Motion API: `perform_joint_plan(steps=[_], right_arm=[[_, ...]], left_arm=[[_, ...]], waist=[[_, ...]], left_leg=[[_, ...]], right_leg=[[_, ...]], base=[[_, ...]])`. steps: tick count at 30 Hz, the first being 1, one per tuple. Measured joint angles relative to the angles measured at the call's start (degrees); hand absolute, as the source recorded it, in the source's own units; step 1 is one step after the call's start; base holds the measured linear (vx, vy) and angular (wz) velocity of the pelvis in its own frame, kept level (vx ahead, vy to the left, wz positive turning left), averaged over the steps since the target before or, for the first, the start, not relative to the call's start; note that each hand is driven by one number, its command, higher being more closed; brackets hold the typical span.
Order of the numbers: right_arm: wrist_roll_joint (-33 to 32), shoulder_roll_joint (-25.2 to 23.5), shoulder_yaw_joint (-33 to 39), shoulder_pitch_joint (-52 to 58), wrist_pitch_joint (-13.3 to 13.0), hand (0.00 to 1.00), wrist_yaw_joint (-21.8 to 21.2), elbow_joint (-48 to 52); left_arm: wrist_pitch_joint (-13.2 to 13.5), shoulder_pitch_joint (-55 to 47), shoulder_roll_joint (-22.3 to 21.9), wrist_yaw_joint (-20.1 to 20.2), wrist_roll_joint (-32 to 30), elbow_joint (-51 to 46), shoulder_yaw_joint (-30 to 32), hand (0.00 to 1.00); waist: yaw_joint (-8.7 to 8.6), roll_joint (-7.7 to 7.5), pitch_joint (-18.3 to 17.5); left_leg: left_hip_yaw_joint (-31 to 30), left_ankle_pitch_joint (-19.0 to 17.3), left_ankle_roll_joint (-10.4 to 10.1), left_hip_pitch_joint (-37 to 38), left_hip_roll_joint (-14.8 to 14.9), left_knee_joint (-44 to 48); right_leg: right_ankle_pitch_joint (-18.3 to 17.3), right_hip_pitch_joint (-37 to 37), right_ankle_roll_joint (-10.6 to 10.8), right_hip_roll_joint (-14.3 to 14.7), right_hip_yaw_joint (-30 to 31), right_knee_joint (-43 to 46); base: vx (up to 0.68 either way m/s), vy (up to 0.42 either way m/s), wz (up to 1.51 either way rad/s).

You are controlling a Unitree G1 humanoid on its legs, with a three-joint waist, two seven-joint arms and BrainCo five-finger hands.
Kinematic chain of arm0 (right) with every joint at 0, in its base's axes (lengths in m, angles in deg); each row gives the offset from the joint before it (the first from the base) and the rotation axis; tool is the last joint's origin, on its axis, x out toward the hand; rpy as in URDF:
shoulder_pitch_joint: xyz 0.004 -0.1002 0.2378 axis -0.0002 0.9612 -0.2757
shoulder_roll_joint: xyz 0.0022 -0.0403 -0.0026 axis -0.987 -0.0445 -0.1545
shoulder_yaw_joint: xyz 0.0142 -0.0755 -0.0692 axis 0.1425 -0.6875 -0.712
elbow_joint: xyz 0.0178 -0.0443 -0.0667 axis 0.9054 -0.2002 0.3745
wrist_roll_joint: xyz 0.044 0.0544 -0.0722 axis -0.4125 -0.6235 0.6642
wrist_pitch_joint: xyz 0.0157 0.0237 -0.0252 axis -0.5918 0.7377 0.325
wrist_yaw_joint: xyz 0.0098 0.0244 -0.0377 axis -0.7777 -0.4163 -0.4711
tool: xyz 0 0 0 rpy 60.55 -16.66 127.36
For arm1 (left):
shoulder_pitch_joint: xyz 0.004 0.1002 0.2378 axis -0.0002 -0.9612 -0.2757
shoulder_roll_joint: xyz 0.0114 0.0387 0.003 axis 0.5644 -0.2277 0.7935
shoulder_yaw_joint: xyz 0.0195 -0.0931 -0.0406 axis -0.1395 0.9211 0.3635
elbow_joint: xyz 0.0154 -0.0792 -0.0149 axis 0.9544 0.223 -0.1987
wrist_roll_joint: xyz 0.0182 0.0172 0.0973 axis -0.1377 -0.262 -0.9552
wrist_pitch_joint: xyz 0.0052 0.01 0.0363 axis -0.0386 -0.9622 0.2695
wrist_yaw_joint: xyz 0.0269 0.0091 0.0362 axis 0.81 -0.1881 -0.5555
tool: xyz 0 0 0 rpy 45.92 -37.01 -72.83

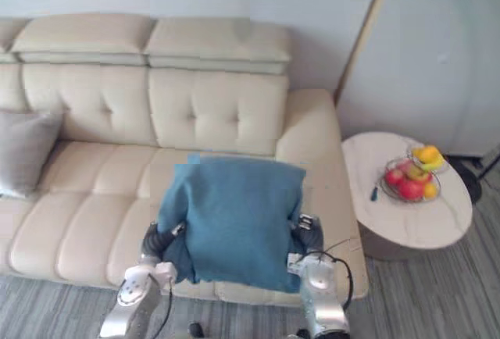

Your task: Pick up cushions and gather them together orderly.

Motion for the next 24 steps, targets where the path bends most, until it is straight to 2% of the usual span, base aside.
perform_joint_plan(steps=[1,2,3,4,6,7,8,11,13,14,15,16,18,21,22,23,24], right_arm=[[0.00,-0.04,-0.05,-0.07,0.02,1.00,0.00,-0.16],[0.00,-0.11,-0.17,-0.11,0.03,1.00,-0.02,-0.31],[-0.03,-0.50,-0.33,-0.08,0.03,1.00,-0.03,-0.43],[-0.05,-1.05,-0.61,0.07,0.03,1.00,-0.05,-0.75],[-0.08,-1.66,-0.52,0.20,0.04,1.00,-0.25,-1.68],[-0.09,-1.37,-0.52,0.21,0.03,1.00,-0.25,-1.82],[-0.56,0.11,-0.60,-0.02,-0.03,1.00,-0.29,-2.01],[-0.64,1.92,-0.54,0.23,-0.04,1.00,-0.28,-2.01],[-0.64,2.09,-0.47,0.55,0.11,1.00,-0.28,-1.87],[-0.63,2.05,-0.41,1.03,0.69,1.00,-0.19,-0.51],[-0.63,2.04,-0.47,2.85,0.97,1.00,-0.11,2.87],[-0.62,2.05,-0.57,3.72,0.99,1.00,-0.10,4.54],[-0.63,2.03,-0.81,5.58,0.97,1.00,-0.07,10.32],[-0.63,2.04,-0.72,5.41,0.44,1.00,-0.06,12.75],[-0.63,2.05,-0.63,5.58,0.44,1.00,-0.04,13.16],[-0.63,1.93,-0.51,5.62,0.48,1.00,0.03,13.07],[-0.62,1.48,-0.46,5.67,0.51,1.00,0.04,12.97]], left_arm=[[-0.04,-0.41,0.03,0.00,-0.01,0.00,0.03,1.00],[-0.07,-0.78,0.28,0.01,-0.05,-0.01,0.24,1.00],[-0.10,-0.79,0.45,0.02,-0.06,0.00,0.54,1.00],[-0.13,-0.79,0.76,0.03,-0.09,0.01,1.22,1.00],[-0.43,-0.79,0.84,0.18,-0.62,0.04,1.29,1.00],[-0.48,-0.80,0.84,0.26,-0.72,0.04,1.13,1.00],[-0.81,-0.59,0.26,0.57,-1.16,0.16,0.40,1.00],[-1.25,-0.34,-0.01,1.23,-1.77,-0.65,-0.82,1.00],[-1.36,-0.27,-0.06,1.29,-2.29,-0.65,-1.07,1.00],[-1.46,-0.35,-0.32,1.38,-2.29,-0.65,-1.10,1.00],[-1.67,-0.54,-0.71,1.43,-2.28,-0.66,-1.06,1.00],[-1.70,-0.71,-0.87,1.46,-2.28,-0.78,-1.03,1.00],[-1.70,-2.90,-1.71,1.61,-2.30,-3.67,-0.36,1.00],[-1.65,-3.04,-2.51,1.98,-2.33,-6.52,0.06,1.00],[-1.48,-3.01,-2.97,2.29,-2.42,-7.63,0.24,1.00],[-1.33,-2.95,-3.30,2.34,-2.78,-7.92,0.28,1.00],[-1.35,-2.84,-3.10,2.34,-2.81,-7.88,0.31,1.00]], waist=[[0.20,0.03,0.15],[0.16,-0.05,0.96],[0.11,-0.09,1.63],[-0.34,-0.49,2.38],[-0.80,-1.72,2.66],[-1.00,-2.02,2.67],[-1.21,-2.32,2.47],[-1.82,-0.06,2.37],[-2.05,0.18,2.49],[-1.94,0.25,2.82],[-1.35,0.24,2.93],[-1.02,0.29,2.98],[0.44,0.47,2.79],[0.98,0.86,2.58],[0.98,1.34,2.28],[1.22,1.33,1.75],[1.13,0.67,1.37]], left_leg=[[0.16,-0.27,0.43,0.05,-0.46,0.33],[0.01,-0.56,0.97,0.69,-0.72,0.24],[-0.03,-0.79,1.32,1.04,-0.84,-0.03],[-0.26,-1.38,2.40,1.38,-1.04,-0.36],[-0.43,-1.09,2.84,2.61,-2.15,-2.10],[-0.41,-1.02,2.86,2.82,-2.70,-2.35],[-0.54,-1.06,2.70,2.81,-4.15,-2.74],[-1.61,-0.85,2.68,1.05,-3.56,-1.95],[-2.38,-2.33,2.22,-0.54,-2.31,1.62],[-2.60,-3.99,2.37,-1.93,-0.67,6.74],[-2.24,-4.92,3.50,-3.62,0.76,13.23],[-1.96,-5.17,3.90,-4.29,1.57,16.60],[-1.99,-6.35,4.42,-7.89,5.00,28.21],[-5.14,-7.58,4.71,-8.93,7.18,23.27],[-7.41,-5.34,4.35,-7.83,7.52,16.37],[-9.83,-3.98,-1.22,-6.10,6.72,11.14],[-9.48,-3.47,-1.89,-5.50,5.64,9.67]], right_leg=[[0.60,-1.37,-1.89,-0.70,1.51,2.12],[-0.48,-4.15,-5.79,-0.95,5.05,6.40],[-3.45,-5.05,-5.12,-0.03,7.26,8.37],[-9.84,-6.46,-3.34,4.11,12.02,11.17],[-15.72,-6.96,-1.71,14.14,18.74,10.32],[-16.34,-6.75,-2.51,15.81,18.48,9.28],[-17.81,-5.79,-6.41,16.97,17.34,5.09],[-16.43,-5.17,-6.34,18.28,16.97,1.98],[-16.35,-4.30,-6.42,18.77,15.61,1.15],[-16.37,-2.65,-6.43,19.50,14.68,0.38],[-16.37,-0.51,-6.43,20.09,14.70,-0.66],[-16.37,0.38,-6.43,20.37,14.83,-0.96],[-16.51,3.48,-6.66,21.15,16.85,-2.89],[-16.28,3.23,-6.28,21.05,18.45,-3.19],[-15.98,3.19,-5.66,21.05,19.00,-3.55],[-15.64,3.13,-4.12,20.78,20.31,-4.40],[-15.15,3.11,-3.37,20.13,20.82,-5.30]], base=[[-0.07,0.291,-0.05],[-0.06,0.224,-0.11],[-0.09,0.198,-0.03],[-0.08,0.098,0.07],[-0.05,0.025,0.16],[0.00,0.002,0.09],[0.03,0.009,0.00],[0.10,0.033,0.07],[0.15,-0.031,0.20],[0.14,-0.046,0.15],[0.14,-0.042,0.10],[0.13,-0.013,-0.08],[0.13,0.085,-0.41],[0.08,0.147,-0.35],[0.11,0.304,-0.26],[0.10,0.274,-0.21],[0.11,0.263,-0.13]])
